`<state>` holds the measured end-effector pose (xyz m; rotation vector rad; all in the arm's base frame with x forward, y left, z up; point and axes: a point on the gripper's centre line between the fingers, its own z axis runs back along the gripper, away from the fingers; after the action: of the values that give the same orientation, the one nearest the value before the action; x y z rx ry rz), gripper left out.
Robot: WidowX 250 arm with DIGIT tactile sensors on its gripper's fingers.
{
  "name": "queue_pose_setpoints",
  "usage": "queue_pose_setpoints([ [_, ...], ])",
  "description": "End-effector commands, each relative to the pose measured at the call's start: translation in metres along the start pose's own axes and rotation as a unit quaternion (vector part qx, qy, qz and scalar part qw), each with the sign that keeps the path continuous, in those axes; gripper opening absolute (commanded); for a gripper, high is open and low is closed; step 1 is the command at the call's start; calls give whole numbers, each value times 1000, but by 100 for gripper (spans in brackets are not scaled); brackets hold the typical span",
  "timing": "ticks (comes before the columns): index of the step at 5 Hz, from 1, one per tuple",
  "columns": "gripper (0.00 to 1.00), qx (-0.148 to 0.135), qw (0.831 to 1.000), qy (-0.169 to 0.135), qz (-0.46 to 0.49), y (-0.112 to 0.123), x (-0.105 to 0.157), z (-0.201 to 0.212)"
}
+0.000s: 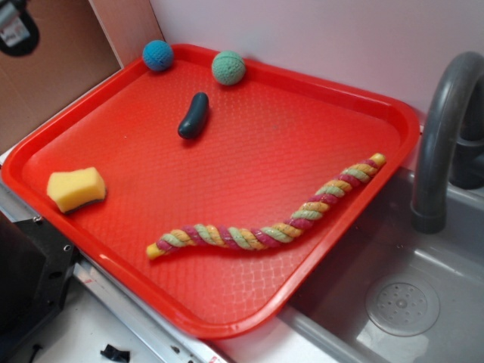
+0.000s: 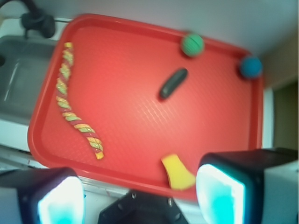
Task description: Grab the multicolored rope.
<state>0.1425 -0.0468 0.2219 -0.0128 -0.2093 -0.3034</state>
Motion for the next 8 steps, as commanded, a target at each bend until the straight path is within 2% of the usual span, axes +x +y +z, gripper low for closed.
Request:
queue_pose_setpoints([
  [1, 100, -40, 983, -2, -176, -41, 18, -40],
  [2, 100, -44, 976, 21, -210, -50, 27, -69],
  [3, 100, -44, 972, 69, -218, -59, 35, -106],
  [4, 100, -35, 964, 93, -245, -67, 36, -138],
  [5, 100, -27, 949, 134, -285, -82, 34, -173],
  [6, 100, -31, 933, 158, -321, -89, 30, -190],
  [7, 100, -22, 929, 177, -325, -91, 26, -201],
  [8, 89, -3, 931, 186, -316, -90, 25, -206],
])
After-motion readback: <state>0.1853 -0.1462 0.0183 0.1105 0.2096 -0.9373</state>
